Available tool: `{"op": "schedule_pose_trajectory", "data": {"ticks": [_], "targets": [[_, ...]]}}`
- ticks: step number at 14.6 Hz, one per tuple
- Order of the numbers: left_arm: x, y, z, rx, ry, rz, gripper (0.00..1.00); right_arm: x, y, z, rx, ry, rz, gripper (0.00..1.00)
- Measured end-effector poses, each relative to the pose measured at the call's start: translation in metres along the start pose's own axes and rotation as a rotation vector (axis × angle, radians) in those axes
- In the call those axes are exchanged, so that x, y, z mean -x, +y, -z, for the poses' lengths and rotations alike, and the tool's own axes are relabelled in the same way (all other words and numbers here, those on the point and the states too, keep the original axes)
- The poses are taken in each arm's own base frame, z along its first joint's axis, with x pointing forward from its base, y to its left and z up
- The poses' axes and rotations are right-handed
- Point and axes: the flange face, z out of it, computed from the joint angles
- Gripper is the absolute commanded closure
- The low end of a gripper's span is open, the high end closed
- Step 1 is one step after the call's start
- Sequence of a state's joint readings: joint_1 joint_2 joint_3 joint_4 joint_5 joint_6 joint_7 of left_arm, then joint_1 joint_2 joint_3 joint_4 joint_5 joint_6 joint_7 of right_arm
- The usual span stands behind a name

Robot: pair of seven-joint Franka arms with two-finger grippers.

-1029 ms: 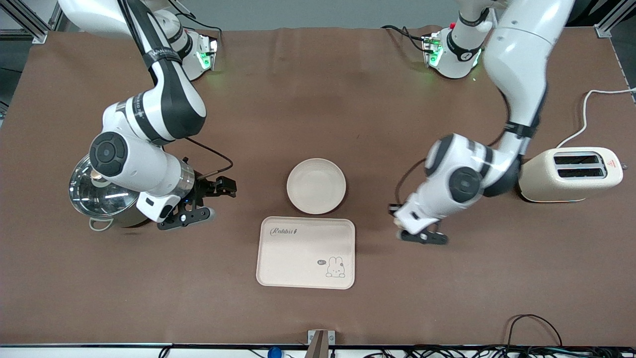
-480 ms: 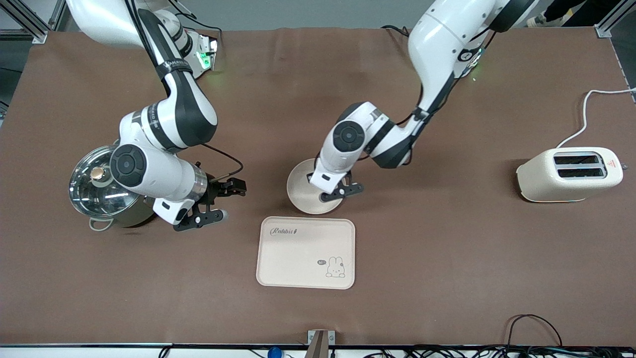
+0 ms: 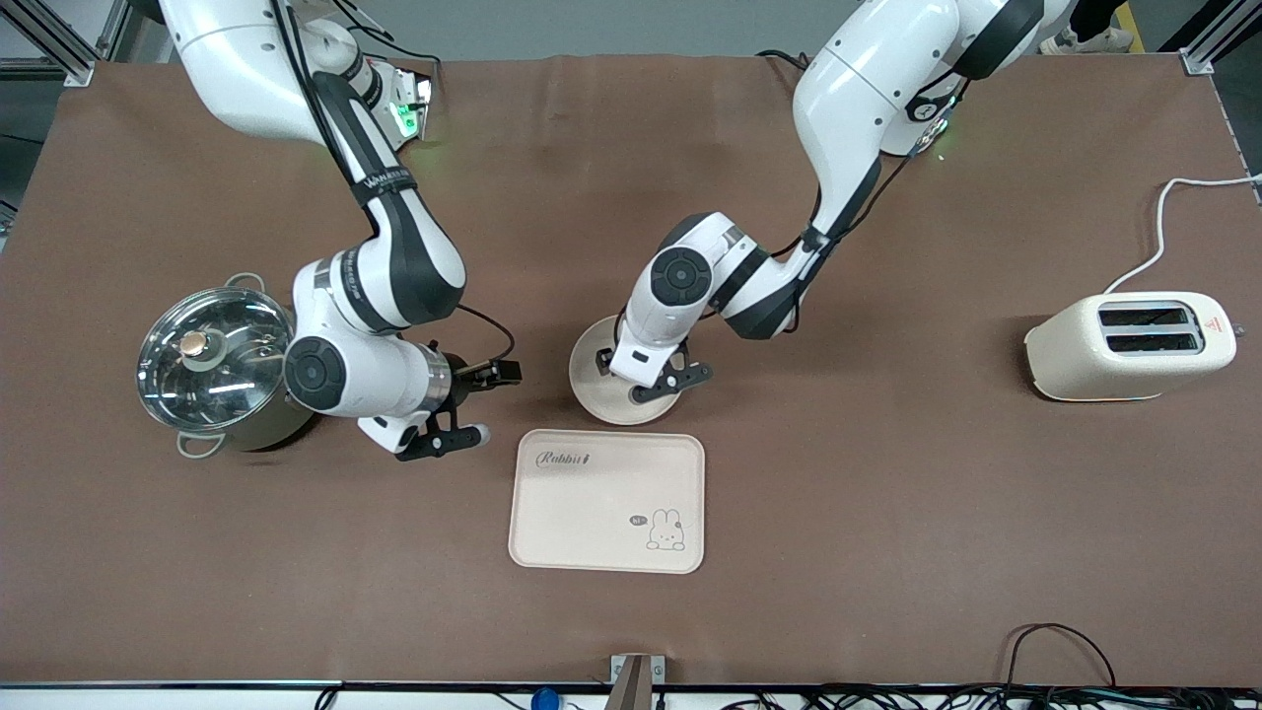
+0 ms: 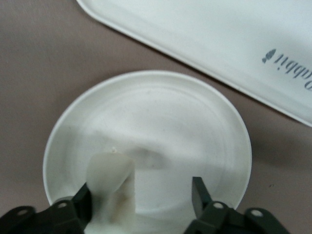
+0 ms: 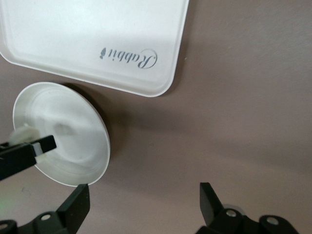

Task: Place bun in plate and plate on tray
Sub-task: 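Carry the bun over the white plate and release it with the left gripper, then grasp the white plate rim with the right gripper while the left gripper withdraws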

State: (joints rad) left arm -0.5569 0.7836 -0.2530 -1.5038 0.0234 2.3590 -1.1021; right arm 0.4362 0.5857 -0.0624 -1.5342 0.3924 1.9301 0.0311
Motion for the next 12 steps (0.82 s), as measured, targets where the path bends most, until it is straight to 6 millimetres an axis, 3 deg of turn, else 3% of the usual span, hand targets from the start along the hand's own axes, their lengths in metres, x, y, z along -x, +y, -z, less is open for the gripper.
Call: {"op": "schedule_pose_trajectory", "data": {"ticks": [5, 12], "targets": [[-0.017, -0.01, 0.011, -0.027, 0.001, -0.021, 0.0, 0.013, -0.039, -0.041, 0.023, -0.017, 0.049, 0.05], [-0.012, -0.004, 0.017, -0.022, 0.012, -0.018, 0.0, 0.013, -0.037, -0.043, 0.005, -0.018, 0.032, 0.05]]}}
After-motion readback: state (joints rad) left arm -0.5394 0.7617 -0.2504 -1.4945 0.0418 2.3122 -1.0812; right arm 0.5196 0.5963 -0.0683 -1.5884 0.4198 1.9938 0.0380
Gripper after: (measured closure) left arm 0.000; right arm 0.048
